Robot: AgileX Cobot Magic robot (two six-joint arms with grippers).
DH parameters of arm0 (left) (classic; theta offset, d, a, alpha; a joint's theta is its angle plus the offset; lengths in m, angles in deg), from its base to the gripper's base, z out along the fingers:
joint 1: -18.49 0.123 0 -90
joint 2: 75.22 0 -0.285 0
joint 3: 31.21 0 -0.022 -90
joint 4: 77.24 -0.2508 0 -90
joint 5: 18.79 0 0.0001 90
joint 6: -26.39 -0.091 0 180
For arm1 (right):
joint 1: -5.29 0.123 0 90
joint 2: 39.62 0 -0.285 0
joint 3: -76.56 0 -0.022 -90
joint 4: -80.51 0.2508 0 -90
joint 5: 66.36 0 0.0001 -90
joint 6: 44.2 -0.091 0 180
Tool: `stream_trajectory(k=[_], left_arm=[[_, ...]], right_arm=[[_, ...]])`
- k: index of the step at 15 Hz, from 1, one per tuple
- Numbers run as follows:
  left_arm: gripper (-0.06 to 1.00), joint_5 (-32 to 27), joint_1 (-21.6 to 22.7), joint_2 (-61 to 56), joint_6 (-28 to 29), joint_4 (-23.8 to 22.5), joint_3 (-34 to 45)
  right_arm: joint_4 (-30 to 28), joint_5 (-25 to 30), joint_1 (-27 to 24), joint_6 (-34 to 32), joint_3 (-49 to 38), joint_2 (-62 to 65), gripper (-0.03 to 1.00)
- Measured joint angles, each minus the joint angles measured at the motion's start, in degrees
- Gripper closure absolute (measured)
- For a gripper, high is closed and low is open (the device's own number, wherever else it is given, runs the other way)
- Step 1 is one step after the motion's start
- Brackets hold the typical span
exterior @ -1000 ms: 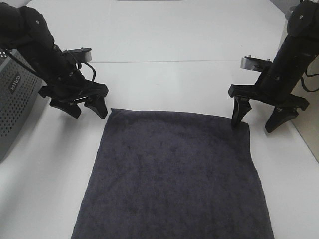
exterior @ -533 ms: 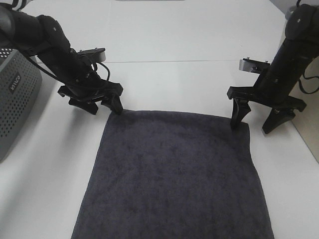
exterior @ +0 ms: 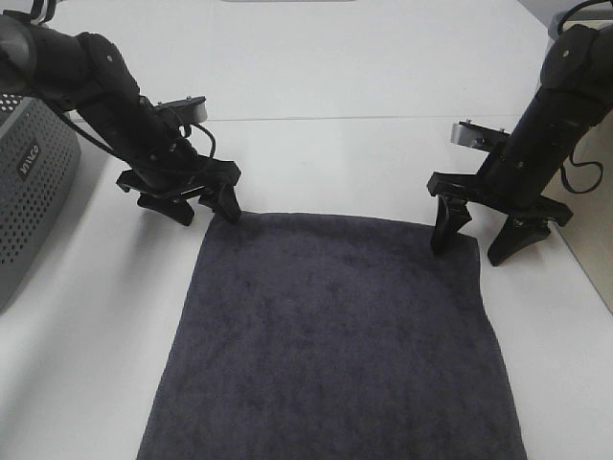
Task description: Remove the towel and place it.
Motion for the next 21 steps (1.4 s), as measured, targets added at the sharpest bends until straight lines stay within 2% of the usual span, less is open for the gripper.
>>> stream_trajectory(k=[2,5,8,10,11,14,16,17,19,21], left_arm=[[0.24,-0.6,-0.2,0.1,0.0,1.1,0.0],[0.24,-0.6,-2.7,0.2,0.0,1.9,-0.1],[0.24,1.4,-6.1,0.9,0.1,3.0,-0.4],[0.25,2.8,-7.4,1.2,0.1,3.2,-0.6],[0.29,3.2,-7.8,1.4,0.1,3.3,-0.7],[0.48,3.7,-7.9,1.8,2.1,2.9,-0.7],[0.59,3.6,-7.9,1.9,2.4,2.7,-0.7],[0.68,3.6,-7.9,1.9,2.4,2.6,-0.7],[0.89,3.5,-7.9,2.2,2.4,2.5,-0.7],[0.93,3.5,-7.9,2.2,2.4,2.2,-0.7]], right_arm=[[3.8,-0.1,0.0,2.8,0.0,-0.1,0.21],[8.3,-0.2,0.0,5.7,0.0,-0.3,0.24],[10.4,-0.2,0.0,7.6,0.0,-0.6,0.3],[10.6,-0.2,0.0,7.9,0.0,-0.7,0.38],[10.6,-0.2,0.0,8.0,0.0,-0.7,0.44],[10.4,-1.7,0.0,8.0,0.0,-0.7,0.75],[10.4,-2.6,0.0,8.6,0.0,-0.7,0.9],[10.4,-2.6,0.0,9.5,0.0,-0.7,0.94],[10.1,-2.8,0.0,10.6,0.0,-0.7,0.94],[9.9,-3.2,0.0,11.2,0.0,-0.7,0.94]])
